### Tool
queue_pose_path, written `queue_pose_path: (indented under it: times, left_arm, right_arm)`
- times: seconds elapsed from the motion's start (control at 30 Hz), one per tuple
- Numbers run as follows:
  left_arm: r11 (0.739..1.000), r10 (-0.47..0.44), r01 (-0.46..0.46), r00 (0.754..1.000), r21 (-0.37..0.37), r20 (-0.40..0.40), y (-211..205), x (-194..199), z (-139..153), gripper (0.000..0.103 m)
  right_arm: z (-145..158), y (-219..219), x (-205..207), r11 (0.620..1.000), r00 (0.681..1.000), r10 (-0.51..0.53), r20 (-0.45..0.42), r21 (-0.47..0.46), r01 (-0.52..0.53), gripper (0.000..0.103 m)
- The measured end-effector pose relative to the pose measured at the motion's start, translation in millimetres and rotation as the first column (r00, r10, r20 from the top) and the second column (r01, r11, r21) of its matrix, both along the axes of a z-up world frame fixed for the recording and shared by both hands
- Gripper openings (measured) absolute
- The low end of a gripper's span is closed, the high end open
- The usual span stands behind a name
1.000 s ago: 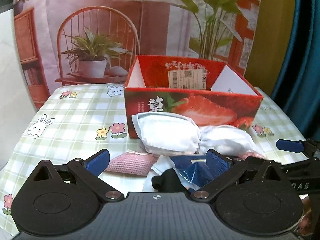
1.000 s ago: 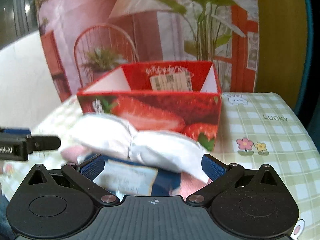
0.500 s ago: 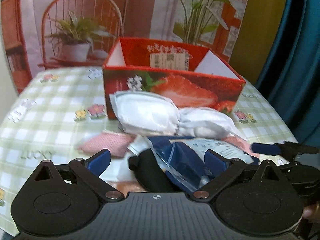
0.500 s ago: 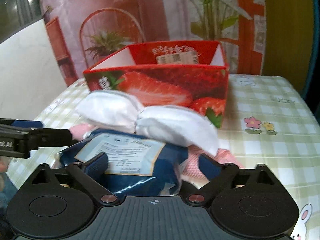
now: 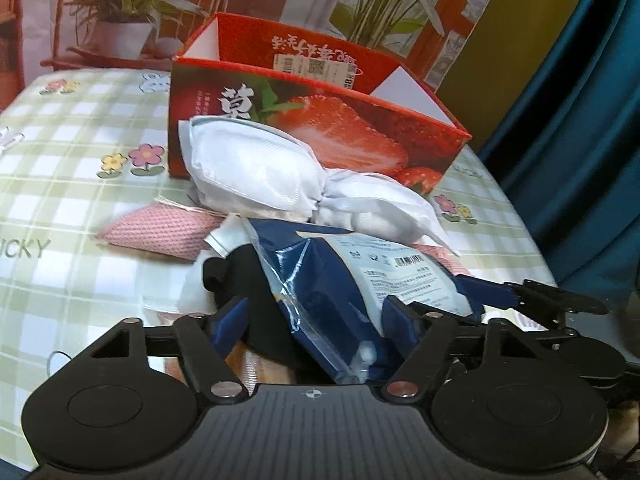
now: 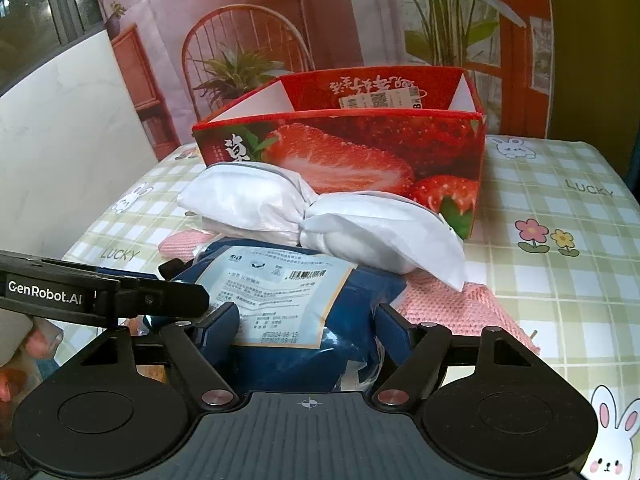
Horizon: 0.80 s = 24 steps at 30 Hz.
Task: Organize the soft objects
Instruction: 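Move the right tool back down to the blue plastic-wrapped package, then close the right gripper on the blue plastic-wrapped package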
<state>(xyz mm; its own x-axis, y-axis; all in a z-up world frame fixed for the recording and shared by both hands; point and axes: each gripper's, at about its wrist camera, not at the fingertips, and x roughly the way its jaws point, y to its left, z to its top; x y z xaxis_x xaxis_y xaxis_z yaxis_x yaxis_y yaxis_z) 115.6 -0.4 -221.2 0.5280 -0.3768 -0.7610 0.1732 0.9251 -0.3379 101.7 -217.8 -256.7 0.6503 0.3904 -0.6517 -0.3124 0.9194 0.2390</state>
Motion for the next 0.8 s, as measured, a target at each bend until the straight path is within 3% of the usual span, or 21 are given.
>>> queue_pose_path:
  times: [0.23, 0.43, 0.57, 0.8]
  left_arm:
    - [0.999, -0.006, 0.005, 1.0, -0.044, -0.003, 0.7, -0.4, -4.1, 0.064]
    - [0.997, -0.013, 0.013, 1.0, -0.073, -0.003, 1.6, -0.6, -5.3, 0.053]
    - [0.998, 0.009, -0.009, 1.0, -0.07, -0.006, 4.2, -0.9, -6.3, 0.053]
    - [0.999, -0.003, 0.004, 1.0, -0.048, 0.007, 2.5, -1.2, -8.1, 0.053]
  right_arm:
    - [-1.8, -7.6, -1.9, 0.999, 1.0, -0.006, -0.025, 0.032, 0.007, 0.071]
    - [-2.6, -7.6, -3.8, 0.999, 1.0, -0.007, -0.017, 0.038, 0.008, 0.058]
    - [1.2, -3.7, -6.8, 0.999, 1.0, 0.021, -0.004, 0.038, -0.02, 0.052]
    - [-3.9, -5.7, -3.1, 0.998, 0.999, 0.014, -0.029, 0.063, -0.012, 0.052]
